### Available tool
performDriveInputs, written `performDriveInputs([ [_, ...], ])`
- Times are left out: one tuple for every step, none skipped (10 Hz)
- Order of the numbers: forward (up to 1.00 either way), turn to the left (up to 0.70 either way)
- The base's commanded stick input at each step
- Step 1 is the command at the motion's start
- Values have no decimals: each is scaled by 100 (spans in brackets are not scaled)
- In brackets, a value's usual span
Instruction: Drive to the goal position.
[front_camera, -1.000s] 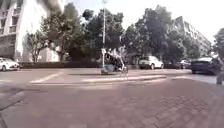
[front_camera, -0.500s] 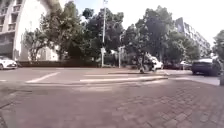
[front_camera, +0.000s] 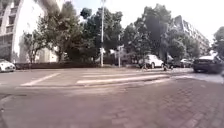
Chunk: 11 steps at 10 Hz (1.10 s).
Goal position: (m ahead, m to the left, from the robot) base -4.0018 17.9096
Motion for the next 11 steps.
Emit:
performDriveInputs([
  [45,27],
  [45,27],
  [45,27],
  [45,27],
  [45,27],
  [45,27],
  [45,27],
  [45,27],
  [45,27],
  [45,27],
  [45,27],
])
